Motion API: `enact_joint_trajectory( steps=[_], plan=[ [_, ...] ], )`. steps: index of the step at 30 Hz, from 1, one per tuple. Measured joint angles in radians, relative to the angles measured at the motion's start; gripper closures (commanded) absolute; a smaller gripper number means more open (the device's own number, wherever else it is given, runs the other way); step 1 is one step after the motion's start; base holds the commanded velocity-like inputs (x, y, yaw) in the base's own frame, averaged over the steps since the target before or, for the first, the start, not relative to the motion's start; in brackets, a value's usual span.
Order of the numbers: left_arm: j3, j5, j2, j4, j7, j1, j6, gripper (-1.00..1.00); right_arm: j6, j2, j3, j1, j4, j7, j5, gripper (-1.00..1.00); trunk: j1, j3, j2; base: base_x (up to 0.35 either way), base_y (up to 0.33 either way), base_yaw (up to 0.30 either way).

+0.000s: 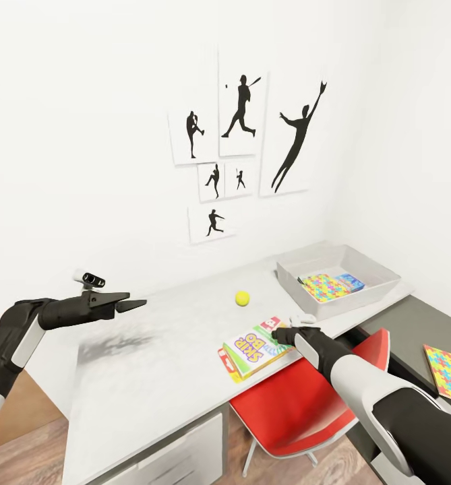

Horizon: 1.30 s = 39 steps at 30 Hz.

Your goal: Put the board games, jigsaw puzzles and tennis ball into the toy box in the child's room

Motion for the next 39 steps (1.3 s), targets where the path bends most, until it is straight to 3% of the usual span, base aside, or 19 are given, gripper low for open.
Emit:
enact_joint_trajectory(
  steps=[39],
  plan=[
    [-0.001,0.0,-0.001,0.0,0.0,0.0,0.0,-1.0,0.006,-0.006,0.0,0.0,0.0,0.003,-0.001,-1.0,0.0,0.0,0.0,0.0,0.018,0.0]
  ],
)
